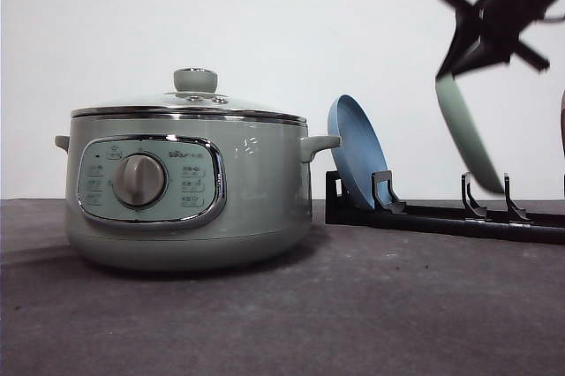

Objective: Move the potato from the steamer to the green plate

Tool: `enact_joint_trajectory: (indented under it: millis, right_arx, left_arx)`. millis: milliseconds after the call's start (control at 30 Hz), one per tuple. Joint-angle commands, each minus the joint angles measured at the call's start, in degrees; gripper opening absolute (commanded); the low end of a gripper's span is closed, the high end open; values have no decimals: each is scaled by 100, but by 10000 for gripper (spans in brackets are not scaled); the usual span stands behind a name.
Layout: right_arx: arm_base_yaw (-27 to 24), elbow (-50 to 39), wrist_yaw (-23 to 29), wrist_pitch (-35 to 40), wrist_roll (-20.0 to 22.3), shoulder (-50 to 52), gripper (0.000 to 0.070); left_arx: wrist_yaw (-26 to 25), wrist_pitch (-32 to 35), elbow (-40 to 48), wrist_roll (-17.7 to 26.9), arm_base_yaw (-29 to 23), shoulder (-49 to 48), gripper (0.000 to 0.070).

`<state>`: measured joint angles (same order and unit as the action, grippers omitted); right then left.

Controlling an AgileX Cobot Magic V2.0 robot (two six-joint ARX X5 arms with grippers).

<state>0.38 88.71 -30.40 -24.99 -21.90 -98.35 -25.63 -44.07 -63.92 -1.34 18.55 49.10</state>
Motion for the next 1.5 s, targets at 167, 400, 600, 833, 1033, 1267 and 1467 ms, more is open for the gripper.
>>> enact_joint_trajectory:
  millis: [167, 400, 600, 833, 1033, 1267, 1467]
  right_arx:
    - [23, 279, -391, 9, -33, 967, 3]
    - [33, 277, -480, -437, 425, 1888, 3]
    - [354, 242, -69, -1761, 1535, 2572, 3]
    - [1517, 144, 1276, -3268, 2284, 3157, 3]
    - [2800, 85, 2472, -3996, 2269, 3407, 3]
    - [4035, -273, 3739, -4542, 1858, 3408, 3]
    - [4730, -1191, 4105, -4283, 1291, 3401, 3]
  left_arx:
    - [-42, 3, -133, 31, 22, 39, 700]
    - [-42, 3, -133, 31, 23, 39, 700]
    - [-42, 6, -133, 33, 22, 39, 700]
    - [-42, 10, -133, 46, 22, 39, 700]
    - [-42, 14, -133, 46, 22, 39, 700]
    - [-42, 14, -133, 46, 22, 39, 700]
    - [-42, 11, -133, 43, 22, 39, 700]
